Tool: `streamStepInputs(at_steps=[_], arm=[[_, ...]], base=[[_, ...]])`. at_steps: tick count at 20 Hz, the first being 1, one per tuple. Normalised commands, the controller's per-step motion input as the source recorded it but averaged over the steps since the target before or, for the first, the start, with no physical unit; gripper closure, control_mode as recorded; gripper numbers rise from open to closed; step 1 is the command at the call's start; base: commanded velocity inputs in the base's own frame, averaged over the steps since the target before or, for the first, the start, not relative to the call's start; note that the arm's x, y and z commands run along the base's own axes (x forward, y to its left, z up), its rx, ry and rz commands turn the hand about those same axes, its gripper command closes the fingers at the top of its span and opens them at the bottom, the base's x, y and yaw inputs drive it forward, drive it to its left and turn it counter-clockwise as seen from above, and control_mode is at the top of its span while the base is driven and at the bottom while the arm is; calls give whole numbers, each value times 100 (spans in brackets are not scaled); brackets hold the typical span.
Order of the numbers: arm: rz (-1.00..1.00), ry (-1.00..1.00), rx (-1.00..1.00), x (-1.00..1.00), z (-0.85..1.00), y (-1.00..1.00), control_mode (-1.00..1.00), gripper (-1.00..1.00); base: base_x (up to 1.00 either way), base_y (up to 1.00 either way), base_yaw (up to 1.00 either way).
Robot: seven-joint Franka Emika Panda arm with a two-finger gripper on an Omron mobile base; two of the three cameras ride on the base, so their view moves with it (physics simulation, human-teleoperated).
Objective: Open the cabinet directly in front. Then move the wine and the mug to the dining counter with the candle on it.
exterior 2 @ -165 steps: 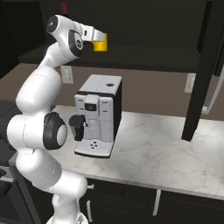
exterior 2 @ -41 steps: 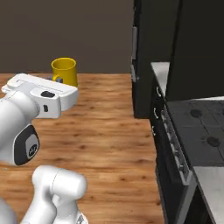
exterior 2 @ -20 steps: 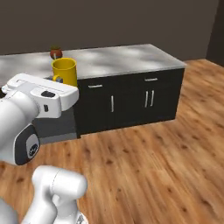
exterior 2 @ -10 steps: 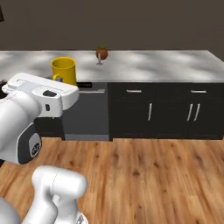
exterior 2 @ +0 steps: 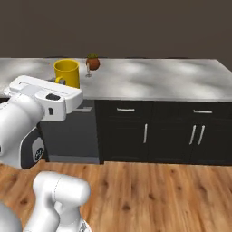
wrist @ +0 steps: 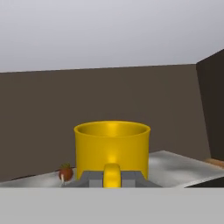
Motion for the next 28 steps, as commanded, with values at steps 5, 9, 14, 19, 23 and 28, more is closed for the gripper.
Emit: streamStepInputs(at_steps=[5,9,14,19,23,28], arm=[[0,0,0,0,0,0,100,100],[0,0,0,0,0,0,100,100],[0,0,0,0,0,0,100,100],[0,0,0,0,0,0,100,100],[0,0,0,0,0,0,100,100],[0,0,0,0,0,0,100,100]], base=[[100,-42,6],[69,-36,27],[49,-21,35],[58,-28,32],[12,-13,10],[77,-1,0]])
